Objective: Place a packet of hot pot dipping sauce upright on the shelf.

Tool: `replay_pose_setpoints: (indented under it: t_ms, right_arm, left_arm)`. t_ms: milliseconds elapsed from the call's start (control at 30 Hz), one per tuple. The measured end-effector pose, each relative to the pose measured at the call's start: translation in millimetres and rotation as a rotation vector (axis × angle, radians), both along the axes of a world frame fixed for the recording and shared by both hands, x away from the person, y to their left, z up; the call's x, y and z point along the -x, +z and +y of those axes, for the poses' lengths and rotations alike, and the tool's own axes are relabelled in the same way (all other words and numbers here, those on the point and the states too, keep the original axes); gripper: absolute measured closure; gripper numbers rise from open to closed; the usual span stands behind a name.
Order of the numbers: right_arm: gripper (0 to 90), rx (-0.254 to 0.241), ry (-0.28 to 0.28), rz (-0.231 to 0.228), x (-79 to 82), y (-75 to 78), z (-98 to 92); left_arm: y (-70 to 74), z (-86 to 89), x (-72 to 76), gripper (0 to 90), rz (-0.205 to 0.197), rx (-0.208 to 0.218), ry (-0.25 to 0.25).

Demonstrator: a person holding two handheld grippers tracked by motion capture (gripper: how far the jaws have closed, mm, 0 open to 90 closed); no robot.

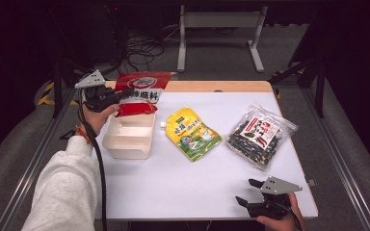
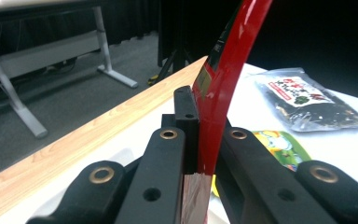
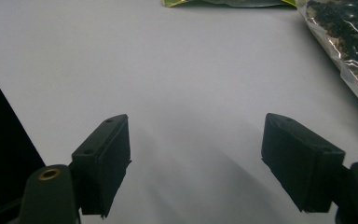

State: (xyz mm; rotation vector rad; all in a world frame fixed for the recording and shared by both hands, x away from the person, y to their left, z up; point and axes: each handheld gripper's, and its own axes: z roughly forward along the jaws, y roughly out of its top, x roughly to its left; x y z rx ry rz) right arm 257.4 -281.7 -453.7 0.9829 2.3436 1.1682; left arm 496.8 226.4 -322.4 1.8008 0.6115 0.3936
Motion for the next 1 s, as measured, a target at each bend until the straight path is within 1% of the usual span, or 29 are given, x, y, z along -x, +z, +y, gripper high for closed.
replay_pose_setpoints:
  t_ms: [67,100,133,200,300,400,500,567,600,667,733,867,933,1000]
  right_arm:
    - [23.9,0.002,-0.008,0.001,1.7,-0.7,-1.0]
    - [23.9,0.001,-0.01,0.002,2.5,-1.1,-1.7]
    - [23.9,0.001,-0.014,0.003,3.4,-1.4,-2.2]
    - [24.0,0.002,-0.019,0.006,5.3,-1.9,-3.1]
    - [23.9,0.003,-0.029,0.011,8.1,-3.1,-4.8]
    - [24.0,0.002,-0.033,0.014,9.5,-3.7,-5.7]
    - [24.0,0.002,-0.04,0.014,12.9,-4.2,-7.4]
    - [24.0,0.003,-0.042,0.015,14.5,-4.6,-8.2]
    - [24.0,0.004,-0.043,0.017,15.4,-4.8,-8.6]
    - [24.0,0.007,-0.047,0.019,16.9,-5.1,-9.3]
    - [24.0,0.008,-0.049,0.017,17.9,-5.1,-10.1]
    - [24.0,0.006,-0.053,0.019,19.3,-5.0,-11.1]
    - [24.1,0.006,-0.052,0.02,19.3,-5.2,-10.7]
    - [24.1,0.009,-0.047,0.021,19.0,-5.6,-10.2]
  left_arm:
    - [-2.3,-0.8,-6.4,89.9,0.003,-0.003,0.002]
    - [-3.6,-1.3,-9.0,89.9,0.011,-0.001,0.002]
    - [-4.8,-1.9,-11.6,89.9,0.012,0.0,0.01]
    - [-7.2,-2.2,-16.5,89.9,0.018,-0.004,0.007]
    - [-10.6,-0.2,-23.4,89.9,0.019,-0.011,0.018]
    - [-14.2,1.5,-27.5,89.9,0.029,-0.007,0.032]
    - [-21.6,8.1,-34.4,89.9,0.038,0.008,0.055]
    - [-26.5,10.5,-37.7,89.9,0.055,0.023,0.059]
    - [-29.3,10.9,-39.4,89.9,0.06,0.02,0.059]
    - [-32.5,10.2,-41.3,89.9,0.072,0.025,0.057]
    - [-33.8,9.0,-43.0,89.8,0.075,0.02,0.058]
    - [-35.9,2.4,-47.1,89.8,0.072,0.007,0.051]
    - [-37.8,-0.2,-48.6,89.7,0.072,0.013,0.053]
    - [-40.8,-0.8,-50.6,89.2,0.088,0.008,0.057]
